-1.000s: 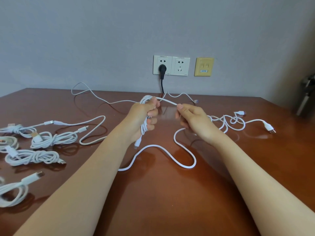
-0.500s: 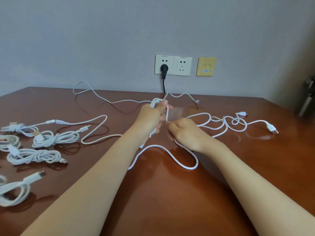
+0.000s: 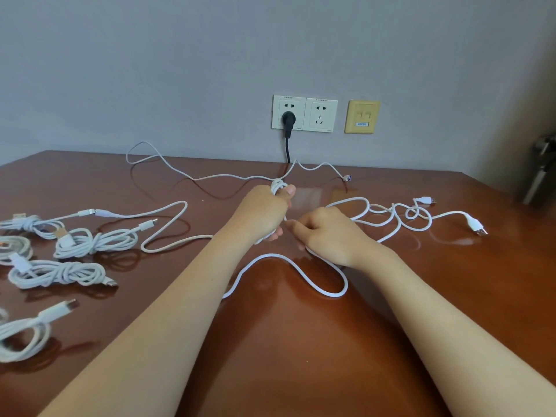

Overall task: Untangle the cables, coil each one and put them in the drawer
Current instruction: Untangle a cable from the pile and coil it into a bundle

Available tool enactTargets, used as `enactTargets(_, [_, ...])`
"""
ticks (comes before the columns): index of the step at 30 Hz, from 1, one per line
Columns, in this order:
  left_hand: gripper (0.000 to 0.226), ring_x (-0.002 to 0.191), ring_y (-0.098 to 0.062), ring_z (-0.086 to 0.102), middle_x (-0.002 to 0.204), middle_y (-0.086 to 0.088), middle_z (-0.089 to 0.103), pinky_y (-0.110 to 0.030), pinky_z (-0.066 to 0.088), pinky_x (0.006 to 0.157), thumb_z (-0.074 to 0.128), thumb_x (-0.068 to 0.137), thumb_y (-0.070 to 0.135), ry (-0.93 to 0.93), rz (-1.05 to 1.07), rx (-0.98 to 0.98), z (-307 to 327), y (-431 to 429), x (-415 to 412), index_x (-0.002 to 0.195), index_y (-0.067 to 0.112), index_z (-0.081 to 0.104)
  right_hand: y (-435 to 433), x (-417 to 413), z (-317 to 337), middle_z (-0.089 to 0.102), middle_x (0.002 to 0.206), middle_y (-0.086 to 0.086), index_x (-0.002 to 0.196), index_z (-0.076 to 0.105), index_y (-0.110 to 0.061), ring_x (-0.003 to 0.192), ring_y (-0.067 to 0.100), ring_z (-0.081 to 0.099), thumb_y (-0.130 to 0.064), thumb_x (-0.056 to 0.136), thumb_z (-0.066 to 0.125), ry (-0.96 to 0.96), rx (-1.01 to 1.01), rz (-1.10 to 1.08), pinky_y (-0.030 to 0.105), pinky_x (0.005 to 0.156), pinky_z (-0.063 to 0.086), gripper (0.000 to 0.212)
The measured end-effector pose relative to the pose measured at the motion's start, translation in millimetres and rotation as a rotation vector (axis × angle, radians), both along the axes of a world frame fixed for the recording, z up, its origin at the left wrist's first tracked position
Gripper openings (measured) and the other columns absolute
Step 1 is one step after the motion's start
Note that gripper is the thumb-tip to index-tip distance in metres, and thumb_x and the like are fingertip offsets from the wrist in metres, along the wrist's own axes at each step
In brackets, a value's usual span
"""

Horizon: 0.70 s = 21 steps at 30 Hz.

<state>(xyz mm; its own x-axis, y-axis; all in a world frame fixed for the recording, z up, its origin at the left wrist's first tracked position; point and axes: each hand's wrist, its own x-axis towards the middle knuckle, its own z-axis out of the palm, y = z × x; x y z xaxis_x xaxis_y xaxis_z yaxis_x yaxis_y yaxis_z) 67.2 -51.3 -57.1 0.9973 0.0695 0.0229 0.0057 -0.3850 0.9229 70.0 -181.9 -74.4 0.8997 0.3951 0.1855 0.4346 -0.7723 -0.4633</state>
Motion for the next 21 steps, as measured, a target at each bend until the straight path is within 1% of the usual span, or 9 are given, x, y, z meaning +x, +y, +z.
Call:
enactTargets(4, [0.031,0.055,-0.015,0.050,0.066,-0.002,0.051,-0.022,0.043,0.045,0.043,0.097,0.039,-0.049,0.037,0.124,-3.2,3.2,3.5,0.088,0.011,0.055,0.7,0.9,-0.2,0.054,0.050,-0.005,0.059,0.057,-0.021,0.054,0.008,0.049,-0.036,0.094,0.046,-0.032,-0.021,0.015,0.030,0.062,0.039,0.040])
enactTargets(6, [0.031,0.062,-0.018,0.056,0.071,-0.001,0.056,-0.026,0.051,0.052,0.044,0.097,0.038,-0.075,0.048,0.075,-3.1,2.8,5.3,0.087,0.012,0.056,1.9,0.7,-0.8,0.051,0.051,-0.007,0.063,0.058,-0.023,0.056,0.007,0.047,-0.034,0.095,0.046,-0.043,-0.013,0.020,0.029,0.062,0.035,0.036])
enactTargets(8, [0.031,0.065,-0.020,0.059,0.070,-0.001,0.061,-0.031,0.054,0.061,0.045,0.098,0.033,-0.027,0.040,-0.174,-0.1,1.3,5.4,0.078,0.011,0.054,2.1,0.2,-1.0,0.049,0.054,-0.009,0.068,0.058,-0.022,0.058,0.005,0.046,-0.030,0.097,0.044,-0.036,0.016,0.028,0.029,0.063,0.034,0.033])
enactTargets(9, [0.031,0.062,-0.020,0.060,0.062,-0.002,0.063,-0.032,0.054,0.061,0.044,0.098,0.031,0.002,0.040,-0.317,2.0,1.2,5.3,0.076,0.010,0.052,1.3,0.1,-1.0,0.048,0.056,-0.010,0.071,0.058,-0.021,0.060,0.004,0.046,-0.028,0.098,0.043,-0.029,0.038,0.034,0.029,0.064,0.033,0.031])
enactTargets(12, [0.033,0.042,-0.017,0.060,0.045,-0.004,0.058,-0.028,0.054,0.047,0.043,0.099,0.027,0.017,0.088,-0.651,6.2,7.5,8.4,0.074,0.006,0.047,-1.9,2.0,-1.3,0.048,0.059,-0.008,0.076,0.059,-0.018,0.063,0.008,0.047,-0.026,0.098,0.042,-0.011,0.097,0.036,0.029,0.064,0.034,0.030])
enactTargets(15, [0.038,0.030,-0.010,0.049,0.036,0.001,0.045,-0.025,0.053,0.045,0.036,0.102,0.028,0.015,0.104,-0.903,9.7,18.2,10.5,0.069,0.009,0.043,-4.2,4.0,-2.0,0.048,0.055,-0.007,0.071,0.059,-0.020,0.063,0.010,0.048,-0.033,0.098,0.041,-0.004,0.098,0.022,0.030,0.066,0.037,0.034])
enactTargets(16, [0.039,0.027,-0.009,0.042,0.035,0.004,0.040,-0.023,0.050,0.044,0.034,0.102,0.028,0.013,0.100,-0.937,10.8,21.0,10.5,0.068,0.011,0.041,-4.4,4.0,-2.0,0.048,0.054,-0.007,0.068,0.058,-0.021,0.062,0.010,0.049,-0.035,0.097,0.042,0.004,0.091,0.019,0.030,0.067,0.038,0.037])
enactTargets(19, [0.041,0.025,-0.006,0.025,0.035,0.007,0.029,-0.010,0.028,0.035,0.034,0.102,0.030,0.006,0.111,-0.945,11.8,26.4,10.3,0.064,0.014,0.038,-3.0,2.3,-0.4,0.050,0.054,-0.007,0.061,0.054,-0.024,0.062,0.009,0.049,-0.043,0.095,0.044,0.017,0.059,0.026,0.030,0.066,0.038,0.040])
enactTargets(21, [0.041,0.026,-0.006,0.021,0.033,0.008,0.027,-0.010,0.020,0.033,0.035,0.102,0.031,-0.001,0.116,-0.908,10.9,28.0,11.7,0.065,0.014,0.038,-2.9,1.9,1.7,0.049,0.054,-0.008,0.061,0.053,-0.026,0.061,0.007,0.047,-0.042,0.094,0.047,-0.008,0.052,0.031,0.029,0.063,0.035,0.037])
